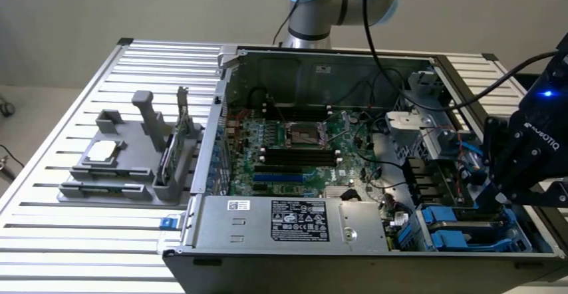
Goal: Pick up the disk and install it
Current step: 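Insert the first disk wire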
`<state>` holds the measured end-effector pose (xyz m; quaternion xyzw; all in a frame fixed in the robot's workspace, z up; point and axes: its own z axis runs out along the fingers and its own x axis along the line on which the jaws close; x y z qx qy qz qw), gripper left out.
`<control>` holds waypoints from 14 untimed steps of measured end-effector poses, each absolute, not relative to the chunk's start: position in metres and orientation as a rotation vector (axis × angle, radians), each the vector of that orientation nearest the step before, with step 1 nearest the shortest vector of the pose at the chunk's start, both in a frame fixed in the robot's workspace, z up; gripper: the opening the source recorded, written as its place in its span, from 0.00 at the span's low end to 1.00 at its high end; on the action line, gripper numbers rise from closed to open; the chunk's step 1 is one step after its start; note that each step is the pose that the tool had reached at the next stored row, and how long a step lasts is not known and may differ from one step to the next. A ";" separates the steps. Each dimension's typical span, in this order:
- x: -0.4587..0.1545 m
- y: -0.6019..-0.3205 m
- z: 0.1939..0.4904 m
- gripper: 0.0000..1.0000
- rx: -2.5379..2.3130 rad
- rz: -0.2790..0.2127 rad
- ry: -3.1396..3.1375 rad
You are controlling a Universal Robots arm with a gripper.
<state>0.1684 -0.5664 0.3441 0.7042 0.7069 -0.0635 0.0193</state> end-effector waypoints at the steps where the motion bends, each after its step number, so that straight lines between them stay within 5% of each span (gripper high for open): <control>1: 0.168 -0.566 0.343 0.11 2.185 -0.196 2.194; 14: 0.168 -0.566 0.338 0.11 2.185 -0.195 2.194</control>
